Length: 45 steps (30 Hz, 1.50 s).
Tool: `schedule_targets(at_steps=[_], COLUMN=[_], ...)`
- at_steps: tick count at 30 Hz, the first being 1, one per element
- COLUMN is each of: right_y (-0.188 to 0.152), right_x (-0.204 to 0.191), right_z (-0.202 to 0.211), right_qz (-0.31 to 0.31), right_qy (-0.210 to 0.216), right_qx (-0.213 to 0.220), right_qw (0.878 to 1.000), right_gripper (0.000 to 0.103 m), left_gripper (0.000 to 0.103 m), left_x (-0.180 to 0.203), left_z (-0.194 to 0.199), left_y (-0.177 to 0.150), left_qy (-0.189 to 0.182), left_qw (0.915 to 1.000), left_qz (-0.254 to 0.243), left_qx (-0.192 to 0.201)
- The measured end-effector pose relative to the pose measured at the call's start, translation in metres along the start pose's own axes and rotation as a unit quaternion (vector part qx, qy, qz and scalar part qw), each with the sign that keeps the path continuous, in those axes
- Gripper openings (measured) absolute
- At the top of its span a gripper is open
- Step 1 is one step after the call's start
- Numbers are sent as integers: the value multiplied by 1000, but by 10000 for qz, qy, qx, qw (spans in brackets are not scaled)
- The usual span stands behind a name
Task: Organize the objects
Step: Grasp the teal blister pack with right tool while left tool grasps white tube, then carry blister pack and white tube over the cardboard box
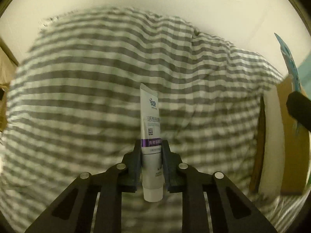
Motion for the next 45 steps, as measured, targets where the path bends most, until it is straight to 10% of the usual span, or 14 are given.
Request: schedule_targets(at_steps=[12, 26, 35, 45], right_y=[-9, -8, -1, 8], right_x=[-12, 15, 66, 126], right_z=[127, 307, 327, 236], right_qz=[371, 261, -93, -473], right_qy=[-130, -348, -377, -298], right_qx=[415, 1503, 1769, 1063], right_qw=[9984, 9877, 9835, 9928], right_gripper=[69, 69, 69, 69], left_gripper=[19, 19, 19, 19], left_x=[-10, 90, 160, 199], left_z=[150, 313, 291, 206], left_y=[-16, 26, 47, 58], left_qy=[21, -569, -700, -551], left_qw=[9971, 9730, 9671, 9724], left_qz=[-171, -926, -1457, -1734], left_qx=[742, 2036, 1963, 1460])
Point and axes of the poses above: each gripper's, at about its wrist camera, not at the fingertips, and z roughly against the way its jaws point, x to its right, y to its top, the point moved 3 cm from there along -z, roughly the way its jaws point, and after that the axes turned 13 degrees about -z, right-handed, at the moved point
